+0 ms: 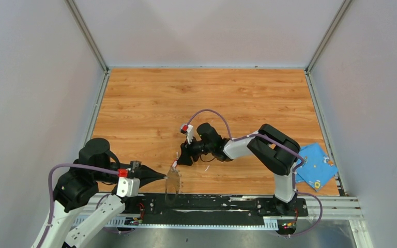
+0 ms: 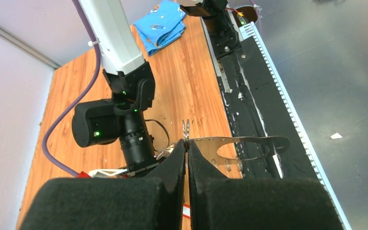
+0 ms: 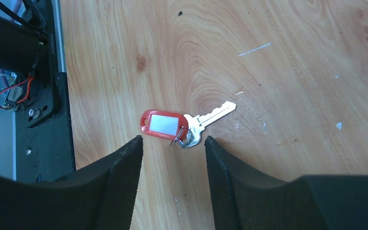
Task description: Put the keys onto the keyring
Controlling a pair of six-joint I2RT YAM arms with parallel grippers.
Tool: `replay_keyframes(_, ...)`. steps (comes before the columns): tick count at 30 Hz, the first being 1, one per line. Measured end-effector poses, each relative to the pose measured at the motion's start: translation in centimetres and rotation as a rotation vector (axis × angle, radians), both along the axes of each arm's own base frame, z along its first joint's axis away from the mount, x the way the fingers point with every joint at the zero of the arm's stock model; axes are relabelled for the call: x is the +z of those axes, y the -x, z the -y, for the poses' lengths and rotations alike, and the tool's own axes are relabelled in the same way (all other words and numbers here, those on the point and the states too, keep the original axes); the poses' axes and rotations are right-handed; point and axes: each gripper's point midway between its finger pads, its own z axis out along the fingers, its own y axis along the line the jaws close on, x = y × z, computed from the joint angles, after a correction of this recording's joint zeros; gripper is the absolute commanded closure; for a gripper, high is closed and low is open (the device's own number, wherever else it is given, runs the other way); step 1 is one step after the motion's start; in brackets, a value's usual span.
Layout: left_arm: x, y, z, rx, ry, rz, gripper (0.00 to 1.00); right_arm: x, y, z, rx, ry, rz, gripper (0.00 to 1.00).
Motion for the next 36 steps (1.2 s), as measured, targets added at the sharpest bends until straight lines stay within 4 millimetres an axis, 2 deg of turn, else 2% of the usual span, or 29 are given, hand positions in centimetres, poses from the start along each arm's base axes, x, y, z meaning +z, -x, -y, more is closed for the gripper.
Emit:
replay_keyframes(5, 0.0, 0.0, 0.0, -0.004, 0.0, 0.004, 1.0, -0.5, 0.3, 0.2, 0.004, 0.034, -0.008, 0.52)
replay_keyframes(10, 0.0, 0.0, 0.1, -0.004, -0.001, 0.002, 1.0, -0.7, 0.1, 0.3, -0.005, 0.049, 0.003, 0.67)
replay_keyframes(17, -0.1, -0.1, 0.1, -0.003, -0.003, 0.0, 1.0, -0.9, 0.0, -0.1, -0.015, 0.081, 0.032, 0.7)
replay_keyframes(23, -0.1, -0.1, 0.1, -0.003, -0.004, 0.003, 1.0, -1.1, 0.1, -0.3, -0.018, 0.106, 0.05, 0.81)
replay_keyframes(25, -0.1, -0.1, 0.1, -0.003, -0.004, 0.003, 1.0, -1.1, 0.0, -0.3, -0.025, 0.115, 0.055, 0.8)
replay_keyframes(28, -0.1, -0.2, 0.1, -0.001, -0.005, 0.002, 1.0, -1.2, -0.1, -0.4, -0.033, 0.124, 0.061, 0.69)
replay_keyframes(30, -0.3, -0.2, 0.1, 0.0, -0.008, -0.001, 1.0, -1.0, 0.0, -0.7, -0.033, 0.128, 0.068, 0.66)
replay_keyframes(33, -0.4, -0.3, 0.1, 0.004, -0.011, -0.003, 1.0, -0.9, 0.1, -1.1, -0.035, 0.141, 0.075, 0.66)
replay_keyframes(36, -0.4, -0.3, 0.0, 0.006, -0.012, -0.002, 1.0, -0.9, 0.4, -1.3, -0.031, 0.156, 0.082, 0.72)
